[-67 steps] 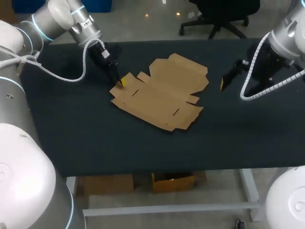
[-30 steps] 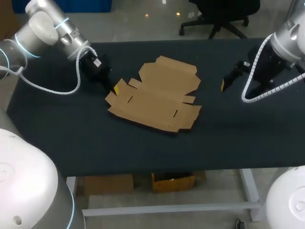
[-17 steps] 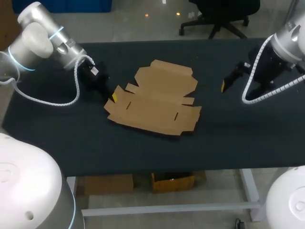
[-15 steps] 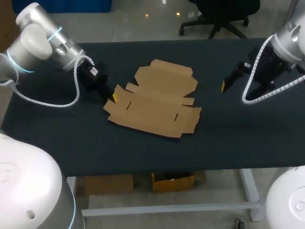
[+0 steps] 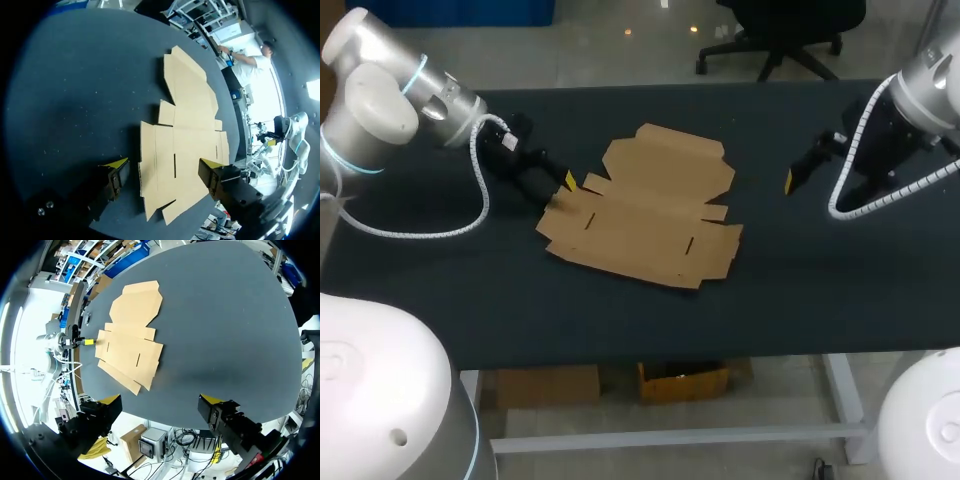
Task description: Assemble the packaging by folding the flat box into shape, placing the metal phone stand inside, and closing the box properly
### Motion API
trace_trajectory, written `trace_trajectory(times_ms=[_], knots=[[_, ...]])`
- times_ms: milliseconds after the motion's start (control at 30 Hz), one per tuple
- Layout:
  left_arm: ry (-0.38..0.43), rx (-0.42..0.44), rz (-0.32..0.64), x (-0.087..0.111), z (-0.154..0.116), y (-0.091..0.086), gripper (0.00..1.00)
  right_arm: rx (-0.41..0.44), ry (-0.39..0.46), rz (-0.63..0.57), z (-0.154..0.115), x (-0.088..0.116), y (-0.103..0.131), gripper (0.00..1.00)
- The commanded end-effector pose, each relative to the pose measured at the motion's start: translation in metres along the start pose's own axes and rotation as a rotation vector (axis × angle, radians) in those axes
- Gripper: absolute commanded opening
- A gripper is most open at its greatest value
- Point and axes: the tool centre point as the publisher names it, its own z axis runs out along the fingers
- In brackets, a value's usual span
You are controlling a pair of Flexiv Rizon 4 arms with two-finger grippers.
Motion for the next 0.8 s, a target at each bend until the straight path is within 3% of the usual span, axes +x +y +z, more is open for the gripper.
trace_trajectory(times_ms=[33, 167, 300, 400, 800], knots=[[0.021, -0.009, 0.037, -0.006, 0.004, -0.005, 1.00, -0.001, 0.004, -0.001, 0.000, -0.001, -0.001, 1.00], [0.034, -0.067, 0.068, -0.010, 0.007, -0.013, 0.76, -0.002, 0.002, 0.002, 0.000, -0.001, -0.002, 1.00], [0.028, -0.127, 0.096, -0.010, 0.010, -0.020, 0.67, -0.002, 0.000, 0.004, 0.000, -0.001, -0.002, 1.00], [0.013, -0.144, 0.100, -0.010, 0.013, -0.023, 0.50, -0.001, -0.001, 0.004, 0.000, 0.000, -0.002, 1.00], [0.009, -0.207, 0.074, -0.019, 0.021, -0.023, 0.39, 0.000, -0.004, 0.005, 0.000, 0.002, 0.001, 1.00]])
